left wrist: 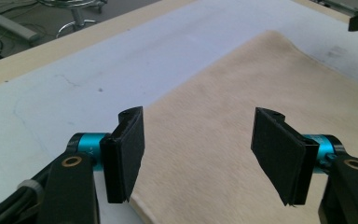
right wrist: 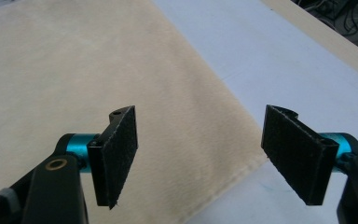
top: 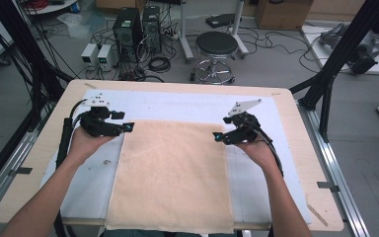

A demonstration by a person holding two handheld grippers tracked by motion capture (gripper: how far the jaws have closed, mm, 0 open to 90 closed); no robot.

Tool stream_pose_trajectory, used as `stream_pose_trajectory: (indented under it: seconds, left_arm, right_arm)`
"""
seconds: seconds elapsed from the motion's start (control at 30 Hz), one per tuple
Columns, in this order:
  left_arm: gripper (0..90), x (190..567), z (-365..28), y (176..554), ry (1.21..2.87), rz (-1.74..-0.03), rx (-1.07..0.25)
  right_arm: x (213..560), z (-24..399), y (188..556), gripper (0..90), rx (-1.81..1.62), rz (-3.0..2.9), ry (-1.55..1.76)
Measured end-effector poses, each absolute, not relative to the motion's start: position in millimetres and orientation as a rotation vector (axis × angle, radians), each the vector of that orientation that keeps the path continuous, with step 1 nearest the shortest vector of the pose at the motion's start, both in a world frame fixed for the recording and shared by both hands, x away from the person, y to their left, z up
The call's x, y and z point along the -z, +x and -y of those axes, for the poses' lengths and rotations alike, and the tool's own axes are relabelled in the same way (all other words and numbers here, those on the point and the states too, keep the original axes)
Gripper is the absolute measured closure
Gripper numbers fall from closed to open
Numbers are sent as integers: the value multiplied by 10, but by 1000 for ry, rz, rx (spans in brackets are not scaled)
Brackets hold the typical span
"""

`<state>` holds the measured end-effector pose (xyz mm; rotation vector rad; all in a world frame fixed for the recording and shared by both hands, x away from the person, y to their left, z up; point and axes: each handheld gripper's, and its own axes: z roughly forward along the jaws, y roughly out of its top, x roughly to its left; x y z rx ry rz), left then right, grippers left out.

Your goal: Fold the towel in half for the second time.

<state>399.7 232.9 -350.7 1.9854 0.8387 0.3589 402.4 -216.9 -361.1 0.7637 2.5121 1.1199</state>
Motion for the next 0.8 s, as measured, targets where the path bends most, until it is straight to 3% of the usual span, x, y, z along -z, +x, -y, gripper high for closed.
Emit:
stream_pose_trajectory:
  seconds: [0.63,0.8]
  left_arm:
    - [358,4262,-2350,4604,2024,-1125,-324]
    - [424,4362,-2354,4635,2050,-1139,-265]
  right_arm:
    - [4225,2344,4572,277,-1001,-2536,1019]
    - [4329,2313,4623,384,-1028,-2585,1039]
